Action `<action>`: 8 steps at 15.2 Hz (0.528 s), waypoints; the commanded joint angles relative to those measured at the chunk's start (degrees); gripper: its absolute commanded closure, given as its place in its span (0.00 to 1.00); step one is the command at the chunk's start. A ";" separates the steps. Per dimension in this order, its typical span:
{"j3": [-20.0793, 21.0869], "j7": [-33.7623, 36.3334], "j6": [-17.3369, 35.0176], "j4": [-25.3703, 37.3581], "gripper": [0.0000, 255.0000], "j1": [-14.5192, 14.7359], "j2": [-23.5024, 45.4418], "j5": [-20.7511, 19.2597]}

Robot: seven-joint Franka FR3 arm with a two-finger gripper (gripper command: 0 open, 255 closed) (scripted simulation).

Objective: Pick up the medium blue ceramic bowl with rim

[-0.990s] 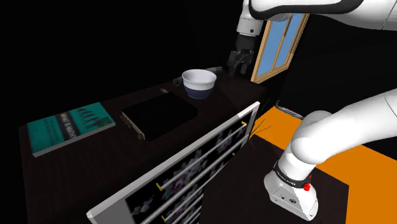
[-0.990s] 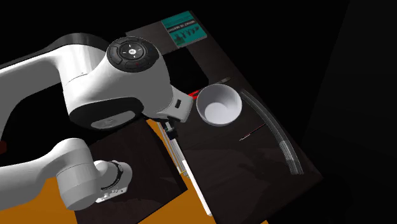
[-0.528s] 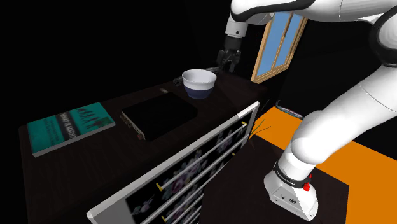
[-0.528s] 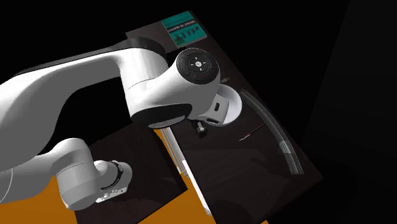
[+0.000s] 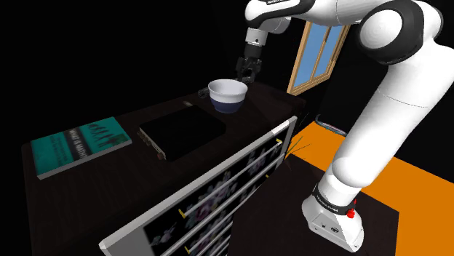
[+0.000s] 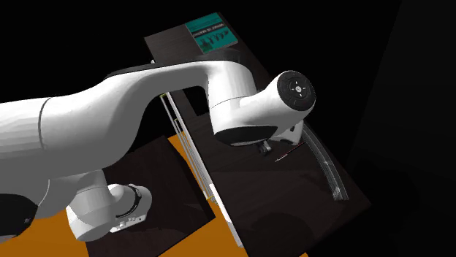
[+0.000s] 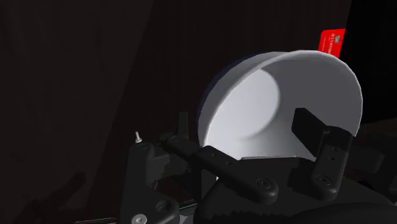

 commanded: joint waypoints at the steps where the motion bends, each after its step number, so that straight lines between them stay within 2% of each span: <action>1: -0.77 -1.80 -0.25 4.76 0.00 -0.57 5.25 2.23; 3: -1.18 -3.20 -1.05 9.71 0.00 -1.41 10.17 4.36; 8: -1.01 -3.99 2.58 6.36 0.00 -1.39 10.54 4.66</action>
